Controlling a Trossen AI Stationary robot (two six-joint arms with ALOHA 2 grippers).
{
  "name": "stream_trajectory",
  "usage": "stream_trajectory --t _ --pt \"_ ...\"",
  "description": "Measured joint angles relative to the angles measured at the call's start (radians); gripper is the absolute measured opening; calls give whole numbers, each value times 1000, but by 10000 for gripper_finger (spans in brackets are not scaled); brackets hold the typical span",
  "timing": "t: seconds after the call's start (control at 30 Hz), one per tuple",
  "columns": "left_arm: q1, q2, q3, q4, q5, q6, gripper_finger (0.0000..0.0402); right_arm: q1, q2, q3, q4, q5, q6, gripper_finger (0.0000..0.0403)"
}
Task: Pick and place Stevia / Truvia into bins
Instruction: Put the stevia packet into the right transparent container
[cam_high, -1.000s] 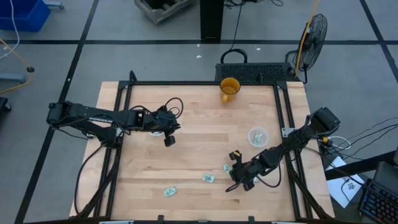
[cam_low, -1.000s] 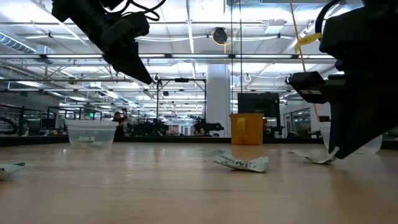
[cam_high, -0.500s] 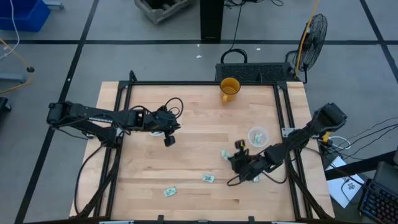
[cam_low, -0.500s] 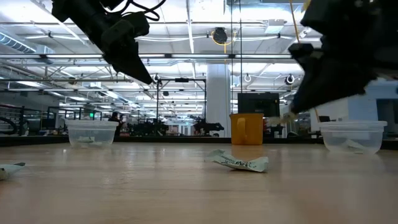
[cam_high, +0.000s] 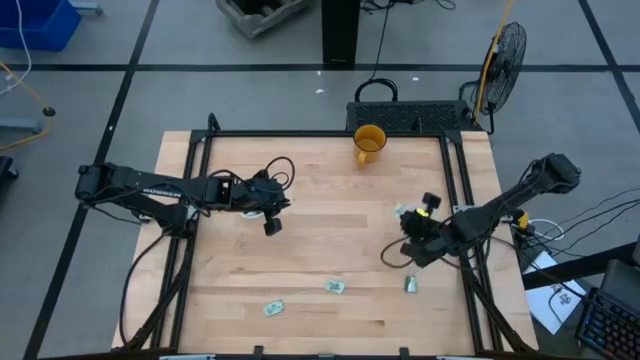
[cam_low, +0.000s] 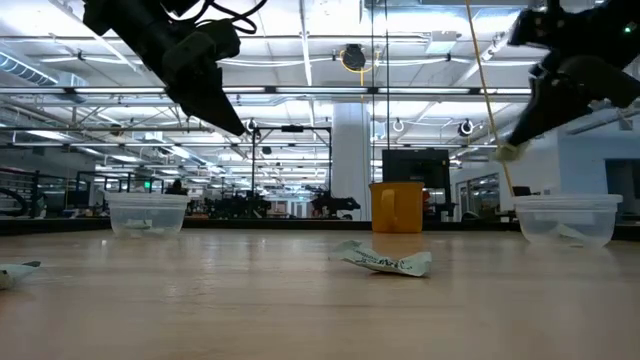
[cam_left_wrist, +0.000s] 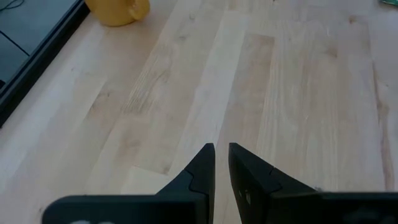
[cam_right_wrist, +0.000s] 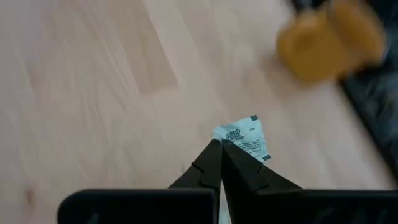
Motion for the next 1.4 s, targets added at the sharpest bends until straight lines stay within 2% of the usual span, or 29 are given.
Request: stream_trajectory --t 0.13,0.23,0.5,0.8,1.03,1.23,1.4 --pt "0 0 0 0 0 0 51 -39 -12 0 -131 -134 170 1" --pt "0 0 0 0 0 0 51 -58 -12 -21 -158 -193 230 1" --pt "0 0 0 1 0 0 51 -101 -12 -108 -135 -197 263 0" --pt "0 0 0 1 0 0 51 -163 -12 -171 -12 -309 174 0" --pt "0 0 0 1 0 0 51 -211 -12 -232 139 -315 78 0" --pt "0 0 0 1 0 0 51 -261 -12 -252 177 -300 33 1" --pt "0 0 0 1 0 1 51 -280 -12 -252 186 -308 -11 32"
